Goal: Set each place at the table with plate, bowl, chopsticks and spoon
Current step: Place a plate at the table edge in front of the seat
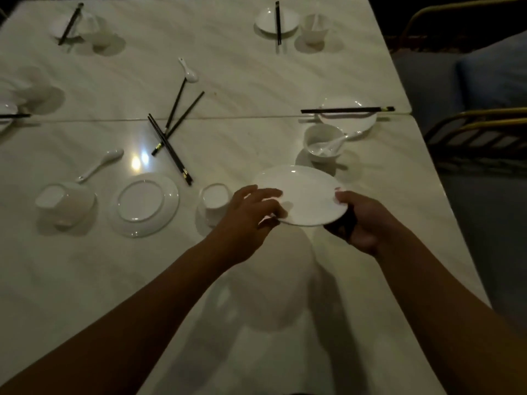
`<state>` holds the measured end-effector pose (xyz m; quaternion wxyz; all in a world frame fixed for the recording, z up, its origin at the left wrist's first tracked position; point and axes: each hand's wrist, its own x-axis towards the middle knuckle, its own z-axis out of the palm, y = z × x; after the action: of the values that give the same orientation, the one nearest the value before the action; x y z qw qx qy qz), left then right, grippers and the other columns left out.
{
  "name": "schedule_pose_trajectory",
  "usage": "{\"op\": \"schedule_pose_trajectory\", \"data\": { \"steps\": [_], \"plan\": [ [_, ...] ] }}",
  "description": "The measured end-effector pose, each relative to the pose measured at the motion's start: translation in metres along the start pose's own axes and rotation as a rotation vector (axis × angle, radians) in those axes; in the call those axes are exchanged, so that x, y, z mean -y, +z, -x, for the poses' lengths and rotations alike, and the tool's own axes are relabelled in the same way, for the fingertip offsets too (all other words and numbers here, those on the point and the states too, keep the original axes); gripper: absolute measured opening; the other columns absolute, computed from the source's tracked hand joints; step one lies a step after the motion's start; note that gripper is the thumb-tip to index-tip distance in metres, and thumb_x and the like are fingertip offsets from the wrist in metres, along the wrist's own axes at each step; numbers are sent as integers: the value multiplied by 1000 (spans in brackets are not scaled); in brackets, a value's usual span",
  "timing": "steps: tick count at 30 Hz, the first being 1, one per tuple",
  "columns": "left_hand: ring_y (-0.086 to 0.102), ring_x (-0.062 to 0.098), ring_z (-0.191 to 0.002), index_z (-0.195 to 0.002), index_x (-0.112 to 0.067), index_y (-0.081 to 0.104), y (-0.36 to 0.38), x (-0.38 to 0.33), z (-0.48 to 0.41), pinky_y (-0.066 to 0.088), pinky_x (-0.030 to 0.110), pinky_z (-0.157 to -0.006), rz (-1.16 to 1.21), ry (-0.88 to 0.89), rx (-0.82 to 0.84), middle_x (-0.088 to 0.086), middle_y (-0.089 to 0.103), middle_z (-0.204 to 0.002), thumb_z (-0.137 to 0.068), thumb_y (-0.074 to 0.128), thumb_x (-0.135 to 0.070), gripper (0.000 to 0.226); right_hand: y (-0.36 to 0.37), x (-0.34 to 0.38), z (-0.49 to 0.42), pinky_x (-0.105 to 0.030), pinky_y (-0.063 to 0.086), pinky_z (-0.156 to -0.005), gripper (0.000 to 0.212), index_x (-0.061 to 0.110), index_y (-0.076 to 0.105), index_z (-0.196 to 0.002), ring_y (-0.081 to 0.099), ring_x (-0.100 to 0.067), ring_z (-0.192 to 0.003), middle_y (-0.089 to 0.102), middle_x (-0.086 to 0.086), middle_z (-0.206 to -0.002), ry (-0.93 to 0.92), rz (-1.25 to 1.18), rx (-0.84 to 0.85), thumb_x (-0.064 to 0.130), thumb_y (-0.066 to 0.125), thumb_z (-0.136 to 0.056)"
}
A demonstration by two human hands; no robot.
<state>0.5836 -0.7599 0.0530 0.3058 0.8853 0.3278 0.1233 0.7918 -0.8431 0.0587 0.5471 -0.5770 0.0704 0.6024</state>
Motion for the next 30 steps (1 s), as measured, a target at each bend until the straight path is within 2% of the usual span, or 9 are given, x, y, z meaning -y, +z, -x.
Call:
{"op": "schedule_pose_trajectory", "data": {
  "steps": [2, 5, 8, 12, 15, 17, 21, 25, 30],
  "plan": [
    [22, 27, -140, -112, -27, 63, 17, -5, 26, 19, 37, -113, 7, -70, -74, 5, 32, -150, -83, 67, -17, 31, -24, -22, 15, -33, 58, -51, 13, 7, 58, -104, 66, -25, -82, 68, -14, -96, 23, -34, 13, 9, 48, -96],
    [11, 24, -145, -130, -48, 31, 38, -20, 61, 17, 39, -117, 283, -200, -121, 4, 9, -155, -87, 55, -13, 61, -57, -53, 33, -34, 59, -52, 18, 6, 57, -110, 65, -26, -84, 67, -13, -98, 36, -36, 13, 12, 47, -97],
    [34, 24, -137, -131, -48, 26, 55, -35, 86, 32, 47, -113, 747, -501, -139, -2, 25, -151, -95, 43, -8, 56, -90, -76, 46, -38, 58, -63, 26, 12, 58, -120, 66, -27, -89, 69, -10, -105, 21, 111, 39, 20, 47, -97],
    [60, 30, -106, -127, -28, 52, 61, -48, 105, 54, 44, -79, 1141, -912, 16, 7, 59, -126, -97, 43, -40, 33, -121, -85, 64, -47, 55, -76, 26, 12, 60, -116, 66, -36, -97, 71, -14, -108, 45, 392, 167, 25, 45, -99],
    [63, 33, -98, -118, -13, 61, 68, -56, 122, 55, 45, -76, 1089, -983, 186, 14, 67, -109, -95, 47, -43, 40, -122, -94, 74, -48, 55, -77, 29, 8, 60, -117, 66, -40, -99, 68, -20, -111, 72, 579, 252, 25, 45, -99],
    [62, 35, -100, -123, -11, 57, 75, -59, 133, 54, 46, -81, 1048, -924, 202, 15, 65, -111, -96, 49, -35, 37, -118, -102, 79, -49, 55, -79, 31, 4, 60, -117, 66, -41, -96, 68, -22, -109, 44, 591, 231, 25, 48, -98],
    [58, 33, -104, -130, -13, 49, 84, -60, 139, 53, 45, -82, 1062, -911, 4, 14, 60, -120, -99, 44, -31, 37, -116, -116, 87, -47, 57, -76, 30, 7, 59, -120, 65, -36, -95, 66, -16, -108, 30, 509, 137, 24, 49, -98],
    [56, 26, -92, -133, -21, 43, 95, -62, 135, 52, 39, -65, 1133, -991, -216, 8, 54, -118, -101, 39, -27, 33, -120, -137, 88, -36, 57, -66, 31, 15, 51, -128, 65, -31, -92, 59, -15, -120, 52, 454, 183, 12, 46, -98],
    [53, 31, -104, -133, -21, 43, 107, -49, 131, 55, 40, -67, 986, -994, -163, 9, 50, -123, -101, 34, -27, 34, -115, -153, 65, -33, 57, -58, 36, 14, 48, -132, 66, -31, -83, 59, -19, -116, 4, 478, -6, 6, 44, -97]
  ]
}}
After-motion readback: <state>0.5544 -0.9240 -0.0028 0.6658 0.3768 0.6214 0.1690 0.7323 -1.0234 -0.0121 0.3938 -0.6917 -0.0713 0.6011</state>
